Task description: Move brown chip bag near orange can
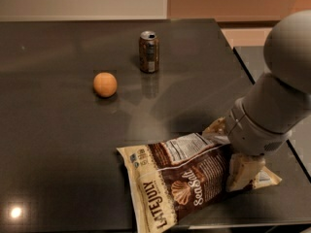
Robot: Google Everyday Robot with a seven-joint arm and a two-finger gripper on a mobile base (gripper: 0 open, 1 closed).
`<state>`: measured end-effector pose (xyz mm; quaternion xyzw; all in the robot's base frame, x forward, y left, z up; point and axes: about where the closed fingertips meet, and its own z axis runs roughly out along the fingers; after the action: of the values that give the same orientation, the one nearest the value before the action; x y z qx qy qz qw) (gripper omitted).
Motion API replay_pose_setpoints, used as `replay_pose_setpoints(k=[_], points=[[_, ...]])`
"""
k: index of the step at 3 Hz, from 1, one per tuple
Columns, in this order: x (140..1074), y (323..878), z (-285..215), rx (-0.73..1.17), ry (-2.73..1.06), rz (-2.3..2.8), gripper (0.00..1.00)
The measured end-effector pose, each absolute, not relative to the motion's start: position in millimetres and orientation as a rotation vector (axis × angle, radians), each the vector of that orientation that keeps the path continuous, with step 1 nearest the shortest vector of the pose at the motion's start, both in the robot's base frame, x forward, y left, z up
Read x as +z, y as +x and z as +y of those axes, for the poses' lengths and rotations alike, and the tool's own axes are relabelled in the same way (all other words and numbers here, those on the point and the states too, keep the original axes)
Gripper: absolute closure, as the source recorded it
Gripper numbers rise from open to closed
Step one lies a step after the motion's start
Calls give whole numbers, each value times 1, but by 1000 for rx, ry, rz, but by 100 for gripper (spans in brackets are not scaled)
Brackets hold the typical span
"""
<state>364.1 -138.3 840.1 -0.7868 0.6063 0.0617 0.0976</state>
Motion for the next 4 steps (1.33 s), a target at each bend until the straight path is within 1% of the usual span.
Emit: replay_pose_setpoints(k=[1, 2, 3, 4], points=[[852, 372, -135, 159, -2300, 1818, 64], [881, 389, -130, 77, -2276, 1808, 87], [920, 416, -121, -61, -2290, 1719, 100], [947, 435, -114, -165, -2314, 1630, 100]])
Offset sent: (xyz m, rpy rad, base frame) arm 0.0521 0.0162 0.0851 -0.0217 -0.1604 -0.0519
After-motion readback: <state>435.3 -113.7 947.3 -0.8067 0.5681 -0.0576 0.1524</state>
